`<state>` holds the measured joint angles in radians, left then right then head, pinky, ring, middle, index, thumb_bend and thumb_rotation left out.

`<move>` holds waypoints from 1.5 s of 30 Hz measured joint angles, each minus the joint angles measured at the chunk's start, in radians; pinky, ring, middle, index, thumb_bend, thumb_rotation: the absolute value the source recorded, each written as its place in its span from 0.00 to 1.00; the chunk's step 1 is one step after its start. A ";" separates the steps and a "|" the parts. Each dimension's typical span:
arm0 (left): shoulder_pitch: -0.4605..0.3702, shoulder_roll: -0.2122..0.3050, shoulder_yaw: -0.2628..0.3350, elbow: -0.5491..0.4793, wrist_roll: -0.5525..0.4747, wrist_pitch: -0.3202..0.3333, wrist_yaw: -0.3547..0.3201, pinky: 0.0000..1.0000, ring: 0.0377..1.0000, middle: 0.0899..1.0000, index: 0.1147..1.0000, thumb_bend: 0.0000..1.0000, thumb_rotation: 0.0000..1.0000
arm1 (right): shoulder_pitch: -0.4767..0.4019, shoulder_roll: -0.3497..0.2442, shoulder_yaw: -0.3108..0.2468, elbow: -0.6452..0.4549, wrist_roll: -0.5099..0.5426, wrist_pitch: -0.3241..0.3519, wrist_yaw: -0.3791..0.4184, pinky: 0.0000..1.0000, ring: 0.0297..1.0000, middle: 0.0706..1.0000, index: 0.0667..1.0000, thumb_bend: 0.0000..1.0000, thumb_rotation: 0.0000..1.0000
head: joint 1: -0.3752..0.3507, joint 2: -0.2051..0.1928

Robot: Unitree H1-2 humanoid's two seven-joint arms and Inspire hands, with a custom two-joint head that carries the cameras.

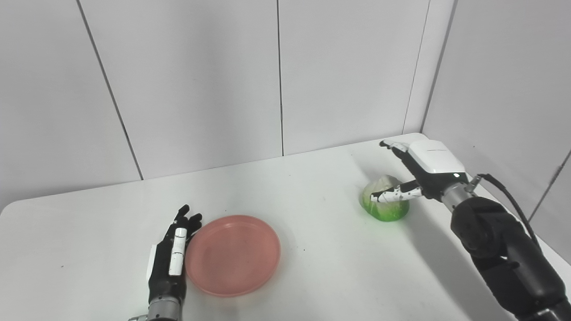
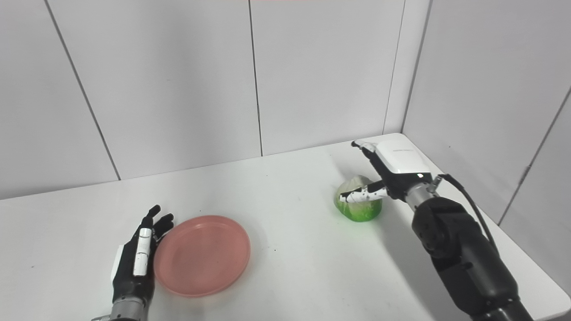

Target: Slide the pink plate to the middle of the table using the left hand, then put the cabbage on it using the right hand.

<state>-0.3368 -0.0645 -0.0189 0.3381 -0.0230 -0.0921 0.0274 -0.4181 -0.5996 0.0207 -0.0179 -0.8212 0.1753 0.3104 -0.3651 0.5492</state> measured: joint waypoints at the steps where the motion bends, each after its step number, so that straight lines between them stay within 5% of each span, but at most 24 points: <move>1: 0.000 0.000 -0.002 0.000 0.000 0.000 0.000 0.83 0.83 0.77 0.86 0.77 0.92 | -0.012 -0.001 0.007 0.011 0.002 0.004 0.011 0.62 0.83 0.89 0.88 1.00 0.51 | 0.003 -0.002; 5: 0.000 -0.003 -0.004 -0.002 0.000 0.001 0.000 0.84 0.83 0.77 0.86 0.77 0.92 | -0.046 -0.024 0.056 0.021 -0.014 0.019 0.072 0.68 0.88 0.92 0.90 1.00 0.45 | 0.008 -0.002; 9: 0.001 -0.002 -0.004 -0.002 0.000 0.001 -0.006 0.84 0.83 0.77 0.87 0.75 0.92 | -0.088 -0.065 0.128 0.033 -0.051 0.070 0.215 0.73 0.92 0.94 0.88 1.00 0.34 | 0.011 0.000; 28: 0.006 -0.006 0.001 -0.012 -0.026 0.010 -0.023 0.85 0.80 0.75 0.86 0.78 0.88 | -0.207 -0.108 0.272 0.162 -0.114 0.093 0.406 0.71 0.86 0.90 0.84 1.00 0.41 | 0.017 0.014; 37: 0.006 -0.005 0.000 -0.011 -0.048 0.015 -0.041 0.86 0.79 0.75 0.88 0.78 0.85 | -0.210 -0.105 0.244 0.223 -0.016 0.078 0.350 0.70 0.85 0.88 0.82 1.00 0.38 | 0.029 0.026; 42: 0.007 -0.006 0.001 -0.012 -0.070 0.023 -0.056 0.88 0.80 0.76 0.89 0.79 0.84 | -0.217 -0.107 0.234 0.298 0.071 0.003 0.280 0.59 0.67 0.75 0.75 0.98 0.34 | 0.032 0.034; 45: 0.007 -0.005 0.000 -0.012 -0.074 0.024 -0.057 0.87 0.79 0.75 0.88 0.77 0.85 | -0.224 -0.109 0.253 0.335 0.094 -0.009 0.277 0.52 0.57 0.64 0.70 0.91 0.20 | 0.032 0.034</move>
<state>-0.3303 -0.0699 -0.0192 0.3261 -0.0973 -0.0685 -0.0292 -0.6417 -0.7091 0.2739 0.3174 -0.7269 0.1667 0.5875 -0.3329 0.5829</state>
